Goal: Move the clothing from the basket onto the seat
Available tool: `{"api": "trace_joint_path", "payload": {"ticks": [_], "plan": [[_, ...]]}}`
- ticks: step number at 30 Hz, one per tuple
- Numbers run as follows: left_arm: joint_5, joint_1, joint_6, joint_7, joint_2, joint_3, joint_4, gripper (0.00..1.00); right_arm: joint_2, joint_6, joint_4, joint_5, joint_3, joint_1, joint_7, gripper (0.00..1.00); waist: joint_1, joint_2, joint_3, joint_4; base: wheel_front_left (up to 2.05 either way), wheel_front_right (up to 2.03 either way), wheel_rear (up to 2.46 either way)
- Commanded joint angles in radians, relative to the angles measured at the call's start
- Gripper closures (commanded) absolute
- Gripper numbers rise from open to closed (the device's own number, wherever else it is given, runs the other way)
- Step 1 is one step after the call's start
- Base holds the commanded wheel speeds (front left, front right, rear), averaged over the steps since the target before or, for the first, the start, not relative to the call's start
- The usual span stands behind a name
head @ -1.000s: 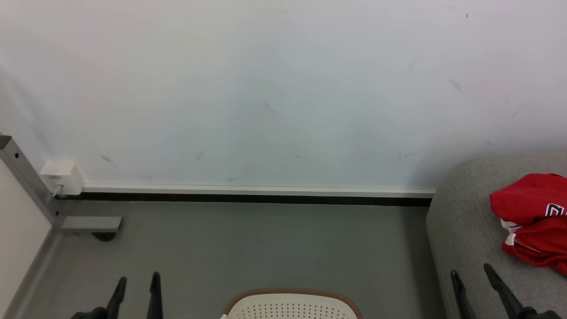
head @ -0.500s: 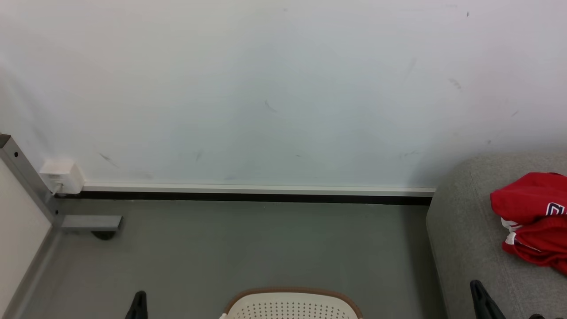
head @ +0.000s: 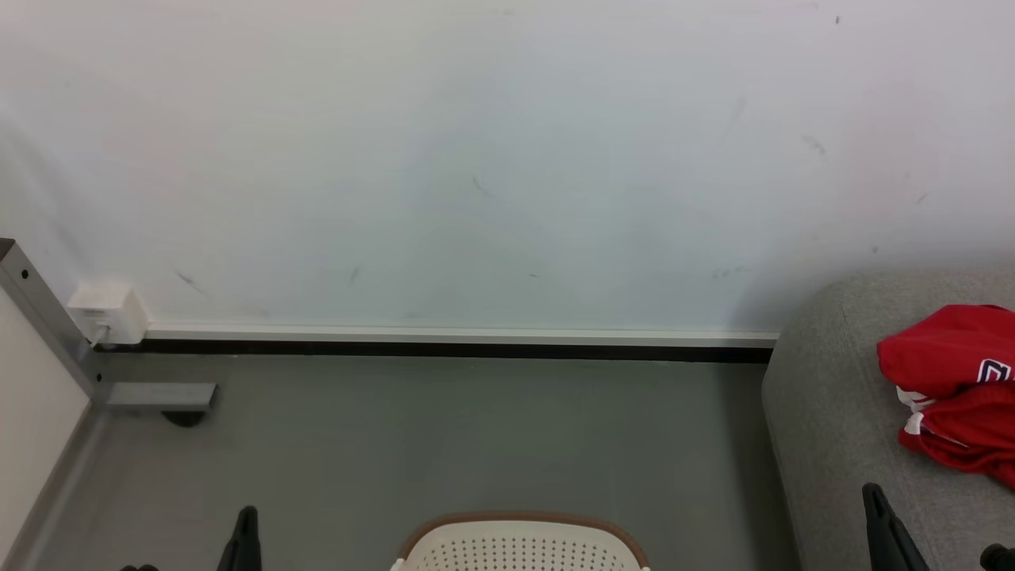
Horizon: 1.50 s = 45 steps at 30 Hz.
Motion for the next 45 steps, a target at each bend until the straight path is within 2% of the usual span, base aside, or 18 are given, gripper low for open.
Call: {"api": "trace_joint_path", "payload": {"ticks": [1, 24, 45], "plan": [[-0.048, -0.03, -0.006, 0.009, 0.007, 0.004, -0.021, 1.0, -0.004, 0.0, -0.008, 0.045, -0.013, -0.03, 0.009, 1.0, 0.0, 0.0, 0.001, 0.0, 0.0, 0.0, 0.0], [-0.361, -0.061, -0.012, 0.091, 0.009, 0.009, -0.044, 1.0, 0.017, -0.001, 0.0, 0.343, -0.06, -0.074, 0.086, 1.0, 0.0, 0.0, 0.012, -0.005, 0.0, 0.0, 0.0], [-0.577, -0.083, -0.017, 0.15, 0.011, 0.013, -0.059, 1.0, 0.031, -0.001, 0.006, 0.552, -0.094, -0.104, 0.139, 1.0, 0.0, 0.0, 0.022, -0.009, 0.0, 0.0, 0.0]]}}
